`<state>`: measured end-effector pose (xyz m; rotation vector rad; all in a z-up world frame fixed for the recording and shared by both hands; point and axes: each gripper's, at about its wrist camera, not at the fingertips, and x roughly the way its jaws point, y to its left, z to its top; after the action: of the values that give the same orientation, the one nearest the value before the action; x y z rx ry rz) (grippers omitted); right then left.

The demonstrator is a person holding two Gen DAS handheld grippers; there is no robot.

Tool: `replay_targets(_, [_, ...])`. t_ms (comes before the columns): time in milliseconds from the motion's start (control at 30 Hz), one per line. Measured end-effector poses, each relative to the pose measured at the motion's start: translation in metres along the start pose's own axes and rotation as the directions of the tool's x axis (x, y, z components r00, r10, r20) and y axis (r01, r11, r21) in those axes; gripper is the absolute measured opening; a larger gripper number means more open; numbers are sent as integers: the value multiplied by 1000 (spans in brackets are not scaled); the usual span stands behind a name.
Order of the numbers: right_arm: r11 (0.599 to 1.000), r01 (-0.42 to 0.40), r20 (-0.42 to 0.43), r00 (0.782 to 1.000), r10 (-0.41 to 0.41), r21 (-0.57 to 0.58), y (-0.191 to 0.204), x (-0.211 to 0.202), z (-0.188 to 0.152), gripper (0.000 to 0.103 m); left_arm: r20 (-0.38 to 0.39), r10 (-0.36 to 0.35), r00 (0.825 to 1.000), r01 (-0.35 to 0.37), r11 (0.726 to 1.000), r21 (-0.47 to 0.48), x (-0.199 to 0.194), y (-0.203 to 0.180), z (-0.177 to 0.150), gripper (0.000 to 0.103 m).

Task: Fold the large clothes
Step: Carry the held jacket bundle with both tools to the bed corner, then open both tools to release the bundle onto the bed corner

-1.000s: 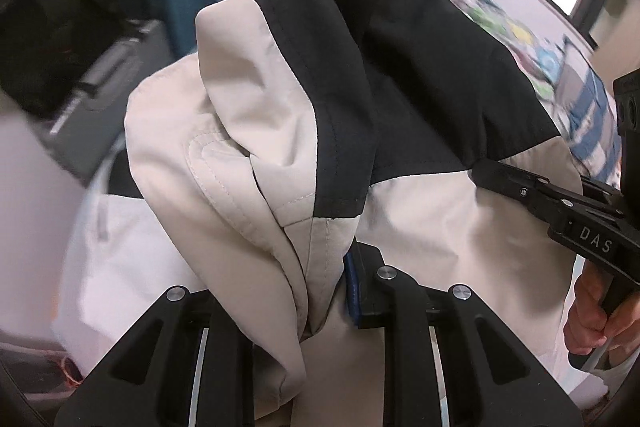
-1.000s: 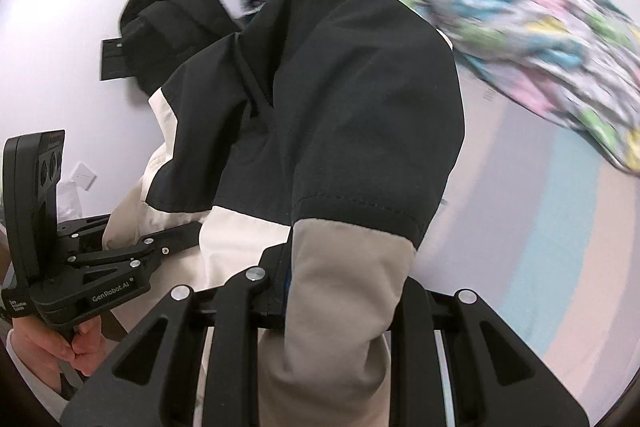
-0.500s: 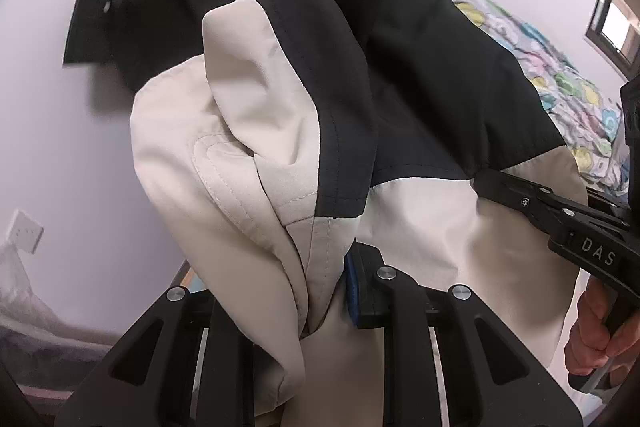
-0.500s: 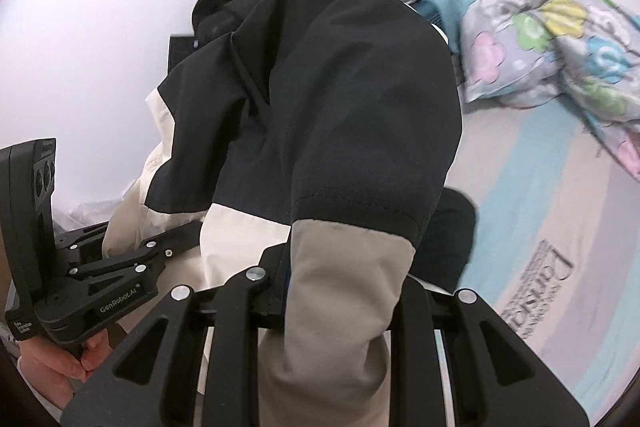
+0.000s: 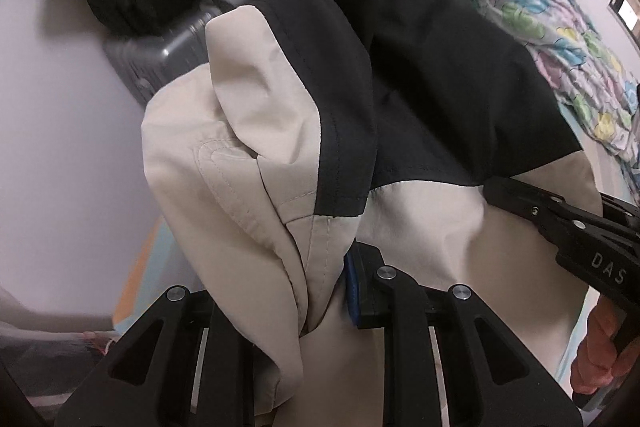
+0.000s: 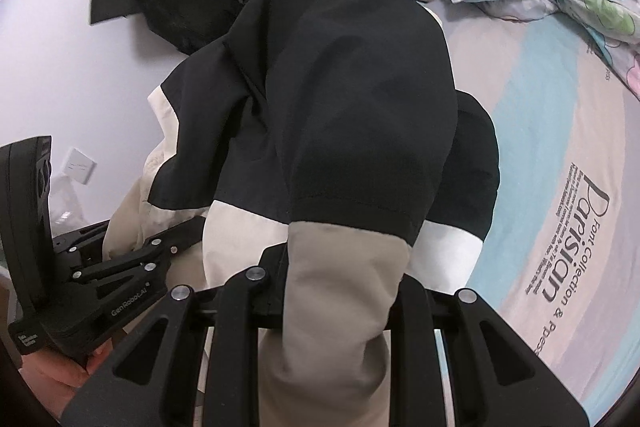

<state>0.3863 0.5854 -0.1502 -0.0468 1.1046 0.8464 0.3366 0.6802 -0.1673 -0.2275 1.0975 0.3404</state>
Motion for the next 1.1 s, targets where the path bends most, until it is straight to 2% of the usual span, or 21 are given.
replay_targets(167, [999,19,-21,1000,-20,-31,-12,25,-4,21,-25,-5,1000,4,1000,-26,34,14,-12,21])
replay_targets(300, [999,27,-25,999,-28,-34,-22,38,-12,22,-38,7,999,-8,1000,-16,53,8,-17,22])
replay_targets(400, [998,33,-25,999,-35,-56,-25,47,-18,24,-53,46,998,-46,999,3,70,7,-27,28])
replay_targets(467, [993,52,-24,998,-55,-105,-20,48,-20,28,-52,97,994,-98,995,-16,68,6,-27,43])
replay_targets(533, [988,67,-14,997,-69,-139,-16,39,-17,32,-28,191,981,-193,977,-91,52,8,-26,80])
replay_targets(600, [986,73,-3,997,-75,-152,-14,27,-18,38,36,205,978,-196,966,-166,31,10,-31,94])
replay_targets(667, [986,89,12,996,-89,-143,-17,12,-23,49,87,230,969,-209,956,-204,16,8,-36,97])
replay_targets(733, [983,110,38,994,-105,-149,-20,-4,-30,51,100,268,958,-244,947,-208,6,2,-40,97])
replay_targets(833, [978,137,130,985,-118,-155,-27,-48,-44,77,148,337,930,-304,930,-205,-18,-12,-50,97])
replay_targets(867, [977,155,163,978,-131,-149,-32,-68,-49,80,168,377,911,-343,918,-201,-31,-21,-54,97])
replay_targets(967, [971,206,202,963,-179,-121,-53,-122,-64,82,165,419,893,-391,903,-175,-68,-46,-65,97])
replay_targets(1000, [969,225,214,956,-200,-101,-63,-143,-70,82,171,402,900,-375,912,-168,-82,-54,-67,97])
replay_targets(1100, [942,331,260,916,-305,-63,-95,-220,-99,89,234,333,913,-303,940,-156,-152,-97,-93,97])
